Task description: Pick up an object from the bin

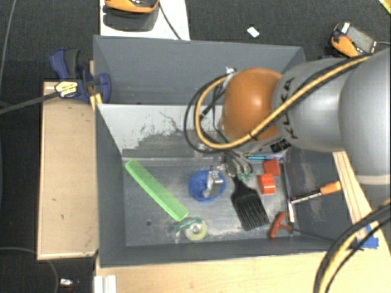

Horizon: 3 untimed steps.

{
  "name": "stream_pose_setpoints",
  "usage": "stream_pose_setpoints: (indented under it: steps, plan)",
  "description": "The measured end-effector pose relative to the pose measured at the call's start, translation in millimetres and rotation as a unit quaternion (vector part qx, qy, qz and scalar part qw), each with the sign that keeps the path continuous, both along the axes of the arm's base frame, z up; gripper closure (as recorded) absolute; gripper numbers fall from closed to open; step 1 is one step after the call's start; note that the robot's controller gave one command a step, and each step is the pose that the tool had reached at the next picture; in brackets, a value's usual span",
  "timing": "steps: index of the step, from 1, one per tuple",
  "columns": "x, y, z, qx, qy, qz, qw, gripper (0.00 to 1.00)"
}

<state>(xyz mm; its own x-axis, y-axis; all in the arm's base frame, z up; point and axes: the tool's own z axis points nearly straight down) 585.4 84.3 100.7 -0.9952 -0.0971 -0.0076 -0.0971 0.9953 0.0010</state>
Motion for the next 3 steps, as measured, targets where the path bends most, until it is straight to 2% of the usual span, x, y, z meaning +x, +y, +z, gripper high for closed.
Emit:
stream_pose_setpoints:
  steps: [1,2,3]
  plan:
    - [-3.0,-14.2,-3.8,0.001,-0.0023,0.001,1.0000,0.00]
    - [-1.4,-14.8,-13.2,0.001,0.0000,0.003,1.0000,0.00]
    - [-1.0,-18.4,-29.1,0.002,-0.0033,-0.021,0.9998,0.00]
